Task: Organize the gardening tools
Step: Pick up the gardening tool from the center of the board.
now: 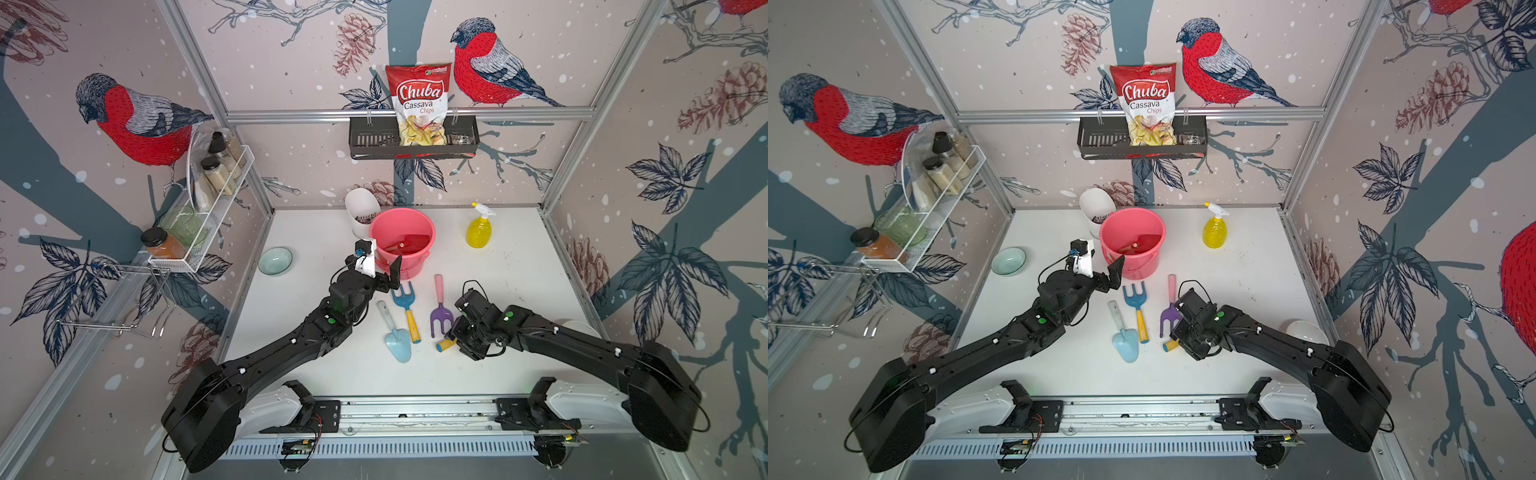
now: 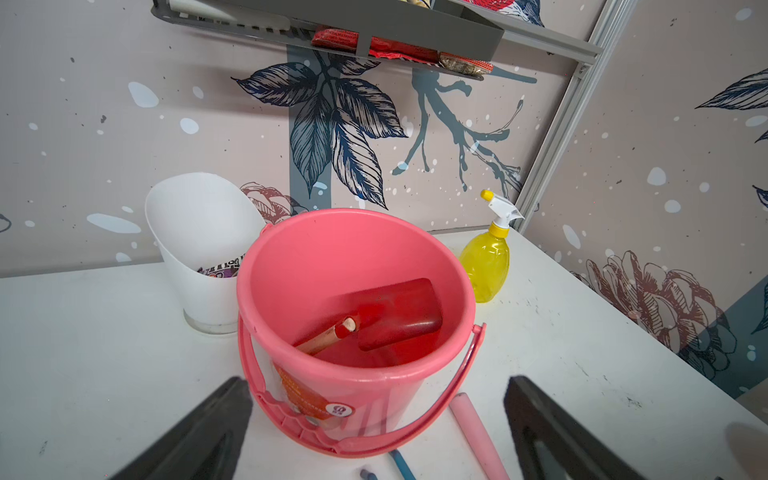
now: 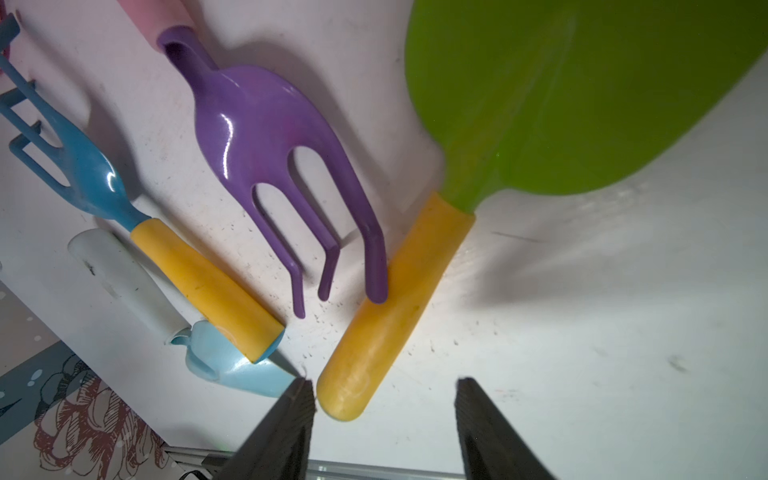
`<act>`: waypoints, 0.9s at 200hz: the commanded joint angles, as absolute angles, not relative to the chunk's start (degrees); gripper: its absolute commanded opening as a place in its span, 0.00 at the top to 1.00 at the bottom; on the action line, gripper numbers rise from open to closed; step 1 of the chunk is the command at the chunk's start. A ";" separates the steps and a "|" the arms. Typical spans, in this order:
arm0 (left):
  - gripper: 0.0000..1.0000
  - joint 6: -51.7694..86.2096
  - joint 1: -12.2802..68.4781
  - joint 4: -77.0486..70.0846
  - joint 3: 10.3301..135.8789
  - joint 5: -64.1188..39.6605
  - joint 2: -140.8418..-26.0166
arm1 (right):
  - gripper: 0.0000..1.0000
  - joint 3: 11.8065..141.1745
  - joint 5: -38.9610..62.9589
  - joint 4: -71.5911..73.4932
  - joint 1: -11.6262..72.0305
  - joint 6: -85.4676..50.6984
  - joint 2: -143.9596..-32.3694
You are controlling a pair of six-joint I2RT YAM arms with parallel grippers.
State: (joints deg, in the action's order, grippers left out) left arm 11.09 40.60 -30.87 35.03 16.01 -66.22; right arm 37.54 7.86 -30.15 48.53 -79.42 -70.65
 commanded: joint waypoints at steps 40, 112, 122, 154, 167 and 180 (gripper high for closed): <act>0.01 10.38 40.69 -31.14 34.57 17.14 -65.69 | 0.44 39.05 7.55 -29.16 49.14 -79.52 -75.34; 0.01 9.49 40.69 -30.52 34.29 18.30 -64.25 | 0.56 35.12 7.27 -31.76 49.48 -82.92 -72.04; 0.01 9.54 40.70 -30.62 34.22 18.28 -64.37 | 0.58 34.77 7.03 -32.53 49.44 -82.97 -70.71; 0.01 9.90 40.69 -31.32 34.11 17.87 -64.78 | 0.59 33.93 5.66 -33.93 49.14 -82.38 -69.82; 0.01 10.05 40.69 -31.46 34.10 17.78 -65.10 | 0.59 33.93 5.45 -33.88 49.03 -81.72 -70.84; 0.01 10.17 40.69 -31.44 34.04 17.79 -65.08 | 0.59 33.93 5.54 -33.60 49.03 -81.18 -72.25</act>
State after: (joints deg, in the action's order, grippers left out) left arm 10.48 40.60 -30.55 34.20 17.93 -64.95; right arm 34.06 7.09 -32.23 49.06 -82.32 -70.61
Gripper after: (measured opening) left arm 0.988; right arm 0.411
